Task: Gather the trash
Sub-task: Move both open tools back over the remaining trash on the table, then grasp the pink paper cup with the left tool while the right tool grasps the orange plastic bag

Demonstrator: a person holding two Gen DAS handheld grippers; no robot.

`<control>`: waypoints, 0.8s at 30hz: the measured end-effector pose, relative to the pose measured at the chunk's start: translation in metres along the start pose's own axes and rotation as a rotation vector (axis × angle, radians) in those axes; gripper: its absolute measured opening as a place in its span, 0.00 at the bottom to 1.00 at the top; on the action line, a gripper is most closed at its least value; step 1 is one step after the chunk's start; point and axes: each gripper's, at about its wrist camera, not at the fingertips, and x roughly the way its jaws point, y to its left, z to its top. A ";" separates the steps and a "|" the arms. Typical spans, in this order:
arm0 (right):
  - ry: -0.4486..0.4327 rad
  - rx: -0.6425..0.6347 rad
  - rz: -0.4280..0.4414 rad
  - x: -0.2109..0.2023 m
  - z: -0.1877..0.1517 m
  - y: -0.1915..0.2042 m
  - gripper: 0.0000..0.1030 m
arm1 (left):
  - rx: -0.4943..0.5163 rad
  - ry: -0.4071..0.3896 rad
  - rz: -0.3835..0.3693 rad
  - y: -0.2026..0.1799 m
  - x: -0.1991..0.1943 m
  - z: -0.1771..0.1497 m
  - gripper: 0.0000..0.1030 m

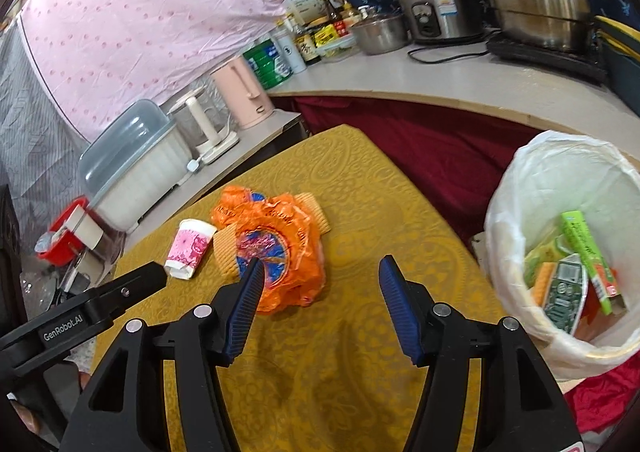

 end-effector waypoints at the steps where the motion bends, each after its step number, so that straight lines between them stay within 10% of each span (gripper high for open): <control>1: 0.011 -0.001 0.006 0.007 0.000 0.003 0.56 | -0.008 0.003 0.005 0.007 0.002 0.001 0.79; 24: 0.152 -0.049 0.038 0.118 0.005 0.026 0.56 | 0.091 0.069 0.103 0.104 0.111 0.047 0.91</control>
